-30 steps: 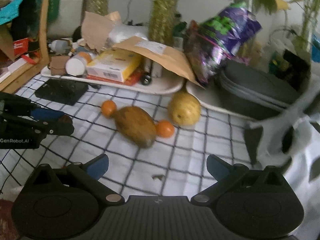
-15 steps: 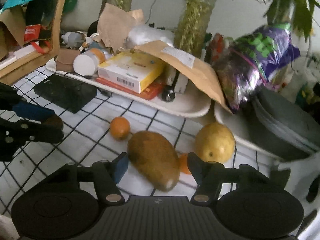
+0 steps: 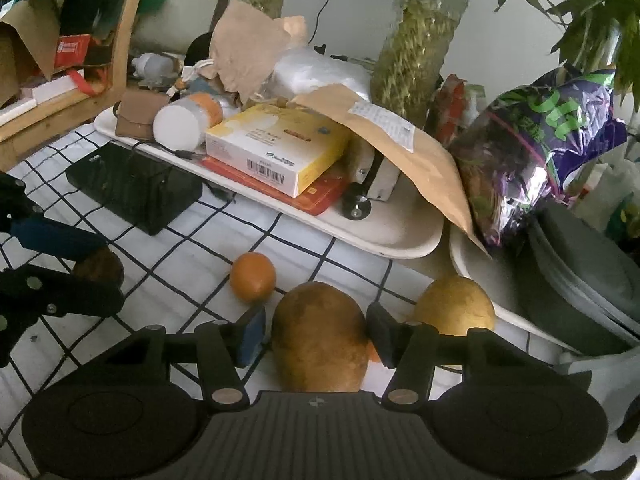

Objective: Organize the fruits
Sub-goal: 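Grasp the brown oval mango with the right tool while the left tool holds the plum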

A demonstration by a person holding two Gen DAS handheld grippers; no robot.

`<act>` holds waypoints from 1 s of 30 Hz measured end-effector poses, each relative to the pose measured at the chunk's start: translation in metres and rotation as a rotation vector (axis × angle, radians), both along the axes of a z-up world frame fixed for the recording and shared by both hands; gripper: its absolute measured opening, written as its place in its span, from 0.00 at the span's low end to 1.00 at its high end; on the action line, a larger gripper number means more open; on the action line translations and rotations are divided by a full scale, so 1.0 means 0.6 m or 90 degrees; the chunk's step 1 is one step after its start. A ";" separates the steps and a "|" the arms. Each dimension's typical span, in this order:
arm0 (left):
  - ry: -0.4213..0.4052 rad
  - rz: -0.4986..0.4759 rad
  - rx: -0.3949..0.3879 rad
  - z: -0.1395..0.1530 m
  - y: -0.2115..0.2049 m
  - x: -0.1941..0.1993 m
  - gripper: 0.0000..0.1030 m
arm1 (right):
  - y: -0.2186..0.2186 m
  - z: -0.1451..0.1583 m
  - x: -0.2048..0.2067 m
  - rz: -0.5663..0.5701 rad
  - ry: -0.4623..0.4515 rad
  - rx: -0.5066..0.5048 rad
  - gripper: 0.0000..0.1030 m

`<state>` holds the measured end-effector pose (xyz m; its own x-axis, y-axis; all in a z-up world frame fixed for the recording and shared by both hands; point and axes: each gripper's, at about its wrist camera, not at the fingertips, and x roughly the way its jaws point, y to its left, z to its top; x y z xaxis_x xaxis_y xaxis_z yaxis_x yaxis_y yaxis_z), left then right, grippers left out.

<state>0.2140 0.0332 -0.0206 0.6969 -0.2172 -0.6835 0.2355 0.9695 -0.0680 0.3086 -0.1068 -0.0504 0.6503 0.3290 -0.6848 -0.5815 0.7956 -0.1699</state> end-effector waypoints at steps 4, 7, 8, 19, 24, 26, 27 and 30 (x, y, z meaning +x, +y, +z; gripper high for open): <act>0.001 -0.004 0.004 -0.002 -0.003 0.000 0.30 | 0.001 0.001 -0.004 0.007 -0.003 -0.018 0.52; 0.001 -0.006 0.007 -0.002 -0.004 -0.001 0.30 | -0.004 0.003 -0.009 0.014 -0.005 -0.020 0.47; 0.000 -0.006 0.008 -0.002 -0.004 -0.001 0.30 | -0.008 0.007 -0.011 0.015 0.004 -0.010 0.47; 0.001 -0.015 0.015 -0.005 -0.010 -0.003 0.30 | -0.028 0.019 -0.043 0.031 0.073 -0.025 0.49; 0.002 -0.015 0.013 -0.005 -0.009 -0.003 0.30 | -0.048 0.013 -0.037 0.024 0.106 0.017 0.72; 0.003 -0.016 0.012 -0.004 -0.009 -0.003 0.30 | -0.053 0.007 -0.033 0.016 0.122 0.027 0.71; 0.002 -0.016 0.011 -0.004 -0.009 -0.003 0.30 | -0.057 0.005 -0.032 0.016 0.129 0.040 0.67; -0.001 -0.017 0.006 -0.002 -0.008 -0.008 0.30 | -0.070 0.004 -0.025 -0.003 0.157 0.080 0.49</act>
<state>0.2091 0.0282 -0.0219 0.6927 -0.2288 -0.6840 0.2609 0.9636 -0.0581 0.2934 -0.1486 -0.0481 0.4709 0.4186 -0.7765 -0.5896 0.8041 0.0759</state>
